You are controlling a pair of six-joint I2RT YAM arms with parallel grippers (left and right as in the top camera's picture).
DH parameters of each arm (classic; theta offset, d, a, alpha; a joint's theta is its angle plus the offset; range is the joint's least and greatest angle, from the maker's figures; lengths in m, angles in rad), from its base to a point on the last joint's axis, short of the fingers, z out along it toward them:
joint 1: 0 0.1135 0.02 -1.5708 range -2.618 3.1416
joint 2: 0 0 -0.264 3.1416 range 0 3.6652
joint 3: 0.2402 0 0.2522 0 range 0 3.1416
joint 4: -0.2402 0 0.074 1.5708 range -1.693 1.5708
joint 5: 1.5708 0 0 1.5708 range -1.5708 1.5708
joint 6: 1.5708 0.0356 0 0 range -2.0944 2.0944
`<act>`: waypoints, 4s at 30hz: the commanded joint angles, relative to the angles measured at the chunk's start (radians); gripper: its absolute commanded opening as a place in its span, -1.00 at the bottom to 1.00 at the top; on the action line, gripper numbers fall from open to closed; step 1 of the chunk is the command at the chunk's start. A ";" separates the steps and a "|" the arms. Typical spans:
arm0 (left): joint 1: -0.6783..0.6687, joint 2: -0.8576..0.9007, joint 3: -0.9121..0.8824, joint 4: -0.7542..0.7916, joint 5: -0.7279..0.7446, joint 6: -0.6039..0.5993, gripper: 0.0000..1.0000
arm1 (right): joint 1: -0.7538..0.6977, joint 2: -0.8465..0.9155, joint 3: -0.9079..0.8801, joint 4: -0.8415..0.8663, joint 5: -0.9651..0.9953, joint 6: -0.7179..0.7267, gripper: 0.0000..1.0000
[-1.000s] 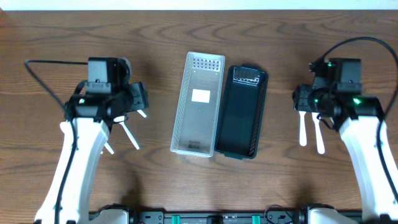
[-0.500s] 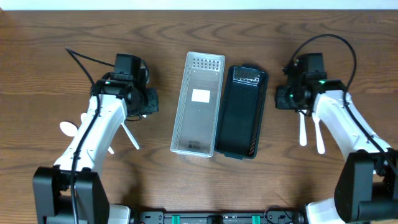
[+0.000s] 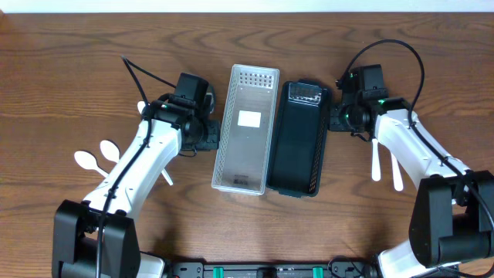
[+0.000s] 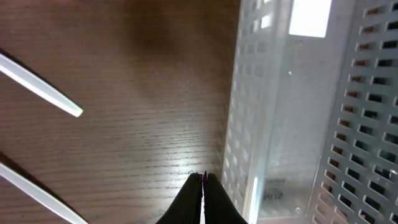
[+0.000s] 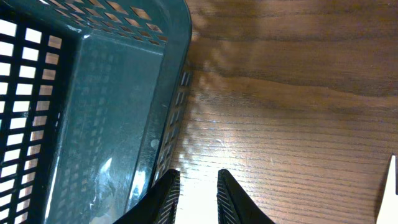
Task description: Pack container
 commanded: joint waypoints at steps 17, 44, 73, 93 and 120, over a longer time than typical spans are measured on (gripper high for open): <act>-0.004 0.013 -0.027 -0.117 -0.001 0.002 -0.88 | 0.063 0.015 0.016 0.078 -0.008 0.003 -0.48; 0.077 -0.129 0.093 -0.120 -0.118 0.003 0.63 | -0.068 -0.071 0.189 -0.259 0.173 -0.005 0.61; 0.205 -0.340 0.091 -0.246 -0.118 0.002 0.96 | -0.230 0.153 0.117 -0.246 0.146 -0.013 0.88; 0.205 -0.340 0.088 -0.246 -0.117 0.002 0.96 | -0.186 0.267 0.117 -0.179 0.101 -0.046 0.90; 0.205 -0.340 0.087 -0.247 -0.118 0.002 0.96 | -0.190 0.278 0.117 -0.174 0.106 -0.038 -0.38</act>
